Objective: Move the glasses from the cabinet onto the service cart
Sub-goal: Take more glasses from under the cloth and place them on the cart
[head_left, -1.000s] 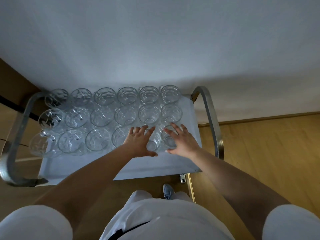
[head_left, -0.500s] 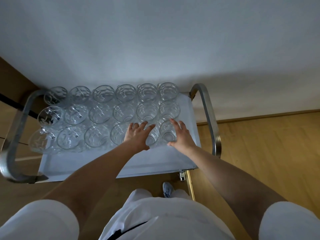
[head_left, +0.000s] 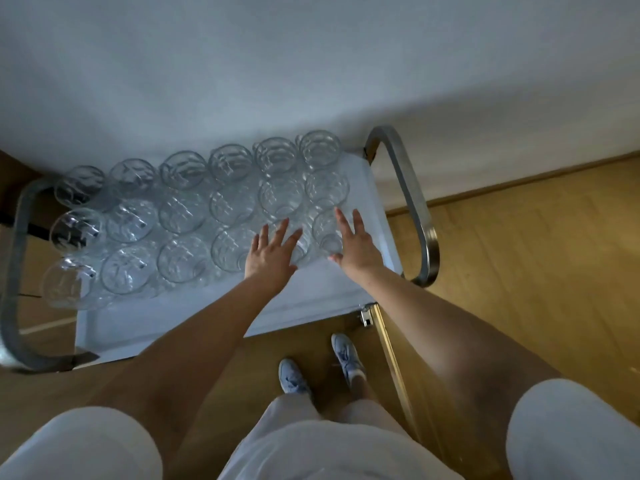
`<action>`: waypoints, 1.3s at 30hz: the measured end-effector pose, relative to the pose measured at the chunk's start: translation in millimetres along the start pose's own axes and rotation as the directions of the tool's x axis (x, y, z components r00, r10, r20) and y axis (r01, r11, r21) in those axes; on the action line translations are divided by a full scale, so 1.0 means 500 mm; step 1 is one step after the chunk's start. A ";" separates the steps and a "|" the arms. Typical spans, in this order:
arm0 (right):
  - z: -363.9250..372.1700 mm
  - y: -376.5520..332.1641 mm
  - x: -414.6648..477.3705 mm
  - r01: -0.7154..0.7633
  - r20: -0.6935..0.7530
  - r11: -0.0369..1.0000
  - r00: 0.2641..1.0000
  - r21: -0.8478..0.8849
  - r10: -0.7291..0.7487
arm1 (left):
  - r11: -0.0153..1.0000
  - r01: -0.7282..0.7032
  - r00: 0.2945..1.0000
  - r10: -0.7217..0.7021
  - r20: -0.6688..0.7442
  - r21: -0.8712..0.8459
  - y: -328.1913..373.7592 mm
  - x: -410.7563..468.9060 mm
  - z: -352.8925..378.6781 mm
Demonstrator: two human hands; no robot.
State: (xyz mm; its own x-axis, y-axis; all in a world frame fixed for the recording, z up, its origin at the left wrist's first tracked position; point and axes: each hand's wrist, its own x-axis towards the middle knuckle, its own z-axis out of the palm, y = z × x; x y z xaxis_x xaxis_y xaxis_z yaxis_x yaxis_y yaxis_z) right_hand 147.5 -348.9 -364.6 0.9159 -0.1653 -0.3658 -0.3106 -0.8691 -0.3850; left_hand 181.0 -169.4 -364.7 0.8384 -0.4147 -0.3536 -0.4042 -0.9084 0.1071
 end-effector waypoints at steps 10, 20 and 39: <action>-0.069 0.040 -0.053 0.211 -0.120 0.966 0.966 -0.151 -0.230 | 0.999 -0.044 0.999 0.044 -0.004 0.003 0.014 -0.001 -0.077; -0.302 0.355 -0.151 -0.061 -0.212 0.982 0.972 0.177 0.099 | 0.938 -0.343 0.921 0.345 -0.179 0.045 0.439 0.079 -0.219; -0.382 1.123 -0.945 -0.491 -0.314 0.313 0.083 0.813 0.946 | 0.032 -0.995 0.060 0.940 0.335 0.090 1.647 -0.148 0.017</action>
State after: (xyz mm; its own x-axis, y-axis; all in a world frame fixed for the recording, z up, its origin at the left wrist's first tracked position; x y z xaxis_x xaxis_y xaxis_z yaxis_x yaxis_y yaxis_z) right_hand -411.1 -847.8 -246.2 -0.1376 -0.9821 -0.1284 -0.7537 0.1879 -0.6298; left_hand -216.8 -886.5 -258.4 -0.4520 -0.8612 -0.2323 -0.8804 0.3889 0.2713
